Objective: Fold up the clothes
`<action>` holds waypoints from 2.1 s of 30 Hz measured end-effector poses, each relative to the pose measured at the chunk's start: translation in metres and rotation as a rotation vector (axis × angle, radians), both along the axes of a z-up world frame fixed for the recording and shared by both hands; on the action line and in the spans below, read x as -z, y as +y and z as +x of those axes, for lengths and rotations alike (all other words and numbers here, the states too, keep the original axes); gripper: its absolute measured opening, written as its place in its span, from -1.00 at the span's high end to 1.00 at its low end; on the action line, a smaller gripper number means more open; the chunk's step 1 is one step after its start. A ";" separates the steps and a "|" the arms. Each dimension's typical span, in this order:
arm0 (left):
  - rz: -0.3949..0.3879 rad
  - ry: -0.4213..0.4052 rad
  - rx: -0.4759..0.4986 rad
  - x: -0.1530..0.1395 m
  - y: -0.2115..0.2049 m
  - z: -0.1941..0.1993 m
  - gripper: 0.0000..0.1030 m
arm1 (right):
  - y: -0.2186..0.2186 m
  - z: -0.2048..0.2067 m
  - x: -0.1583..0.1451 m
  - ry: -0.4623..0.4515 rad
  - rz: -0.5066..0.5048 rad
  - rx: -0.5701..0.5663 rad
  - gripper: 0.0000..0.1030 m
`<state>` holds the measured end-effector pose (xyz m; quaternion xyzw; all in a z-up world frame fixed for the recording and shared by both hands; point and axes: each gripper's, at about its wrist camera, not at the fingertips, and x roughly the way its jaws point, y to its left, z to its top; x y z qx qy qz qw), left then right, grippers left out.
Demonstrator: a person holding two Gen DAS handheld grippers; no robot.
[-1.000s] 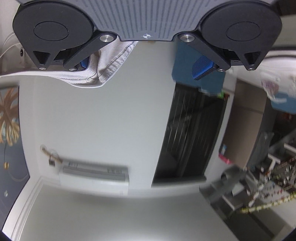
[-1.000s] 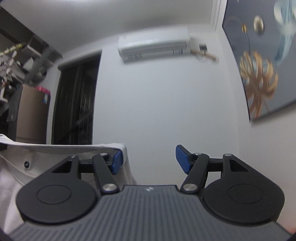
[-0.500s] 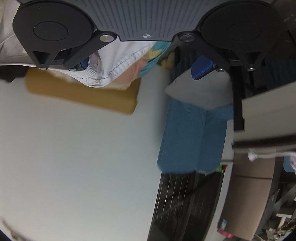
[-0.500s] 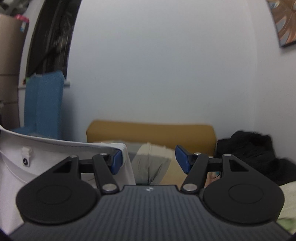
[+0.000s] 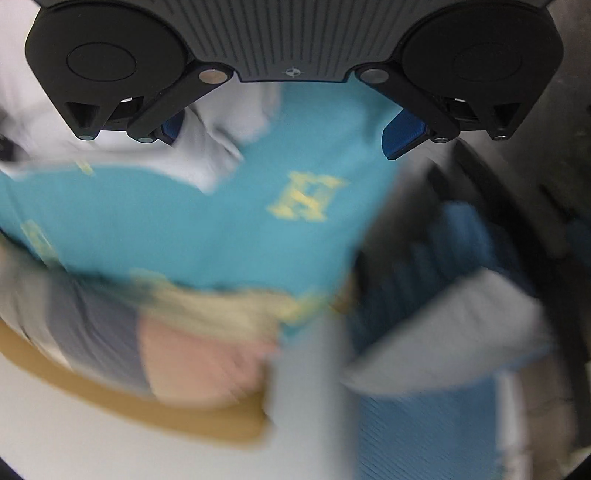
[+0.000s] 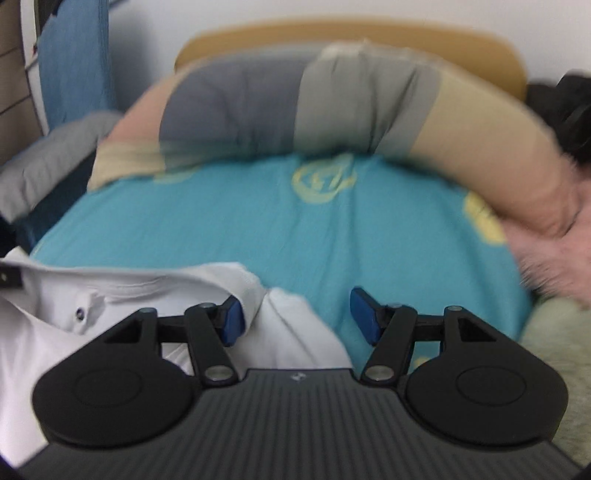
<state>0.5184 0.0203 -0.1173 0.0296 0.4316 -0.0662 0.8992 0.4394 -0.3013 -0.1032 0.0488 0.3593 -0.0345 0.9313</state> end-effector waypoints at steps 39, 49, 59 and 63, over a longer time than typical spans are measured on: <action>-0.386 -0.170 -0.190 -0.256 0.132 -0.430 -1.00 | 0.064 -0.475 -0.236 -0.309 0.188 -0.068 -0.25; -0.735 0.016 -0.486 -0.145 0.210 -0.385 -0.99 | 0.056 -0.489 -0.138 -0.240 0.266 -0.030 -0.25; -0.777 0.052 -0.651 -0.030 0.228 -0.318 -0.86 | 0.055 -0.448 -0.058 -0.138 0.262 -0.043 -0.25; -0.763 0.022 -0.675 -0.005 0.228 -0.296 -0.70 | 0.058 -0.425 -0.038 -0.107 0.247 -0.066 -0.25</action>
